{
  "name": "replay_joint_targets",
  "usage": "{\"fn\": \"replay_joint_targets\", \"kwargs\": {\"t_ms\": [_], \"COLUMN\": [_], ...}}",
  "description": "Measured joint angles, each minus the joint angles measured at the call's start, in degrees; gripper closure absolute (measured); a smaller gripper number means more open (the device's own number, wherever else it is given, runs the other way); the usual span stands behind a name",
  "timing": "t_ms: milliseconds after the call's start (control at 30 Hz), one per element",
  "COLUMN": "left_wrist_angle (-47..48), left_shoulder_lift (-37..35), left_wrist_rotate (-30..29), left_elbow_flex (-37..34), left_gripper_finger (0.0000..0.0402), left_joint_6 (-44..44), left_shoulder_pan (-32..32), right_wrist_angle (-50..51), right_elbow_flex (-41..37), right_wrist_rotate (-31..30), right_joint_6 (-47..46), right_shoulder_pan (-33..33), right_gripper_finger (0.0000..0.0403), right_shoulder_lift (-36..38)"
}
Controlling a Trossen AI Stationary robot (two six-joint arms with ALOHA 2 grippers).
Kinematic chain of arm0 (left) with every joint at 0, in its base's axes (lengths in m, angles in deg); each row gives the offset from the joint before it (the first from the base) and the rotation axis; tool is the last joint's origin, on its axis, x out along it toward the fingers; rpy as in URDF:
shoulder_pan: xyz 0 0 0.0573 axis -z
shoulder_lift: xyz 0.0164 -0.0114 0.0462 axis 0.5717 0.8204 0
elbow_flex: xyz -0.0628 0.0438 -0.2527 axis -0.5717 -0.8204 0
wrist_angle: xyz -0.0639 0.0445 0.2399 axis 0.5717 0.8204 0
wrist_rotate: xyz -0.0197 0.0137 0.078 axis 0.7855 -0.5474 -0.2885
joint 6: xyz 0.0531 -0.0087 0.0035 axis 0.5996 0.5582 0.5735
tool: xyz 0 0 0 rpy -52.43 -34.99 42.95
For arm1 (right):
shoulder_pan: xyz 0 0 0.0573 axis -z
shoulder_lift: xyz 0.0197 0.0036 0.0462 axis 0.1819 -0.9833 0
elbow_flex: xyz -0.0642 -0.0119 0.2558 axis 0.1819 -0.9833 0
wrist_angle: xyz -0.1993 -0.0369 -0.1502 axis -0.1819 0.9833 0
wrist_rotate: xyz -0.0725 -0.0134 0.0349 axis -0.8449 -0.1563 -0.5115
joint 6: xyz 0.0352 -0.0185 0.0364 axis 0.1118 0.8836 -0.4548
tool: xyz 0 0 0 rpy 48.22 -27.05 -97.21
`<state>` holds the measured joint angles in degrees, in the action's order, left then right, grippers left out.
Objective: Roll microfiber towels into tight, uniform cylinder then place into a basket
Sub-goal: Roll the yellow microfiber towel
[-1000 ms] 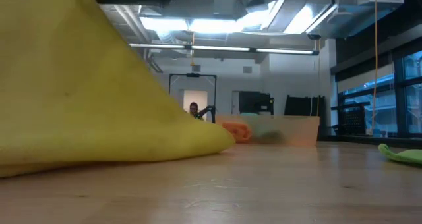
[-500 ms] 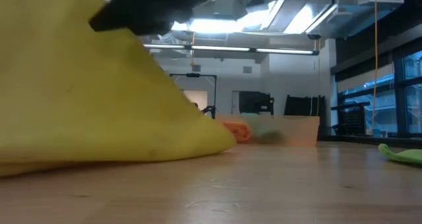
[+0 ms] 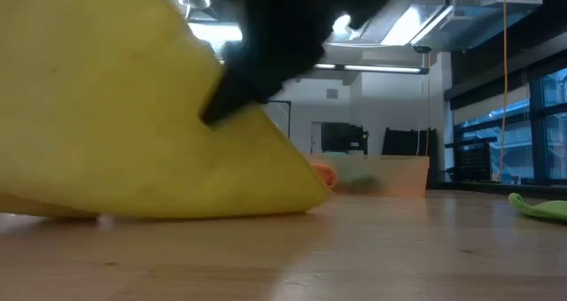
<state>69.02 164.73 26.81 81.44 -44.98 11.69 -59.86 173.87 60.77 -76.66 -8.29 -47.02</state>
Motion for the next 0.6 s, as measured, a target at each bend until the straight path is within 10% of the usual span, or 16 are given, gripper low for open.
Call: {"fn": "replay_joint_targets", "kwargs": {"t_ms": [600], "left_wrist_angle": [0.0], "left_shoulder_lift": [-1.0], "left_wrist_rotate": [-0.1], "left_elbow_flex": [0.0], "left_gripper_finger": [0.0402], "left_joint_6": [0.1], "left_shoulder_pan": [-0.1], "right_wrist_angle": [-7.7], "right_elbow_flex": [-6.9], "right_wrist_rotate": [-6.1], "right_joint_6": [-6.4], "right_shoulder_pan": [-1.3], "right_gripper_finger": [0.024], "right_shoulder_lift": [0.0]}}
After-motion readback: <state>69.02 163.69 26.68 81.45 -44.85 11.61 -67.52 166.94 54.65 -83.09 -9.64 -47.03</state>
